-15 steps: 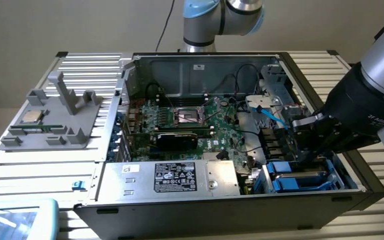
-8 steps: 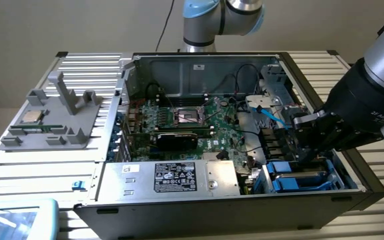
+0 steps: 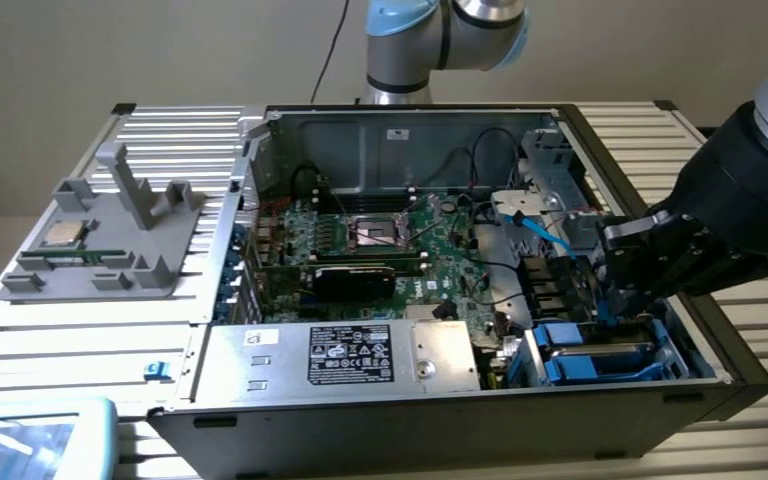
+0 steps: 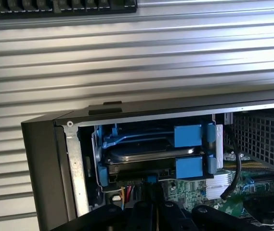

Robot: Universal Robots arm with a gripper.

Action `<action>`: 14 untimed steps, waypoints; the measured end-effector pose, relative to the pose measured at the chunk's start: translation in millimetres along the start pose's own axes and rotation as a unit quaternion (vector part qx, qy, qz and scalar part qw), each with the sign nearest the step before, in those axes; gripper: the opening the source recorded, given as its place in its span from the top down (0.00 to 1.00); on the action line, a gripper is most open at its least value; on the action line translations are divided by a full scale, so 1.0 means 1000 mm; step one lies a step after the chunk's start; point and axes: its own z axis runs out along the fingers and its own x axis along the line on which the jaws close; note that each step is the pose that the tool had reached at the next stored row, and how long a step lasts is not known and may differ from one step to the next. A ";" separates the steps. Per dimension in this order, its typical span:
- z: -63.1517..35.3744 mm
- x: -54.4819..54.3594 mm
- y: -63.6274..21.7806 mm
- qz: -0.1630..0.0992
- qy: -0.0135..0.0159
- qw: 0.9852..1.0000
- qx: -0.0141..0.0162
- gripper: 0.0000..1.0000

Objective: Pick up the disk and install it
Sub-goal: 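Insert the second disk wire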

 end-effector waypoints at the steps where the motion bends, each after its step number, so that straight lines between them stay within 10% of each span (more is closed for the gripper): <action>1: 0.0005 0.000 0.0001 0.000 0.000 1.000 0.000 0.89; 14: 0.0095 0.004 0.0009 0.000 -0.003 1.000 0.000 0.89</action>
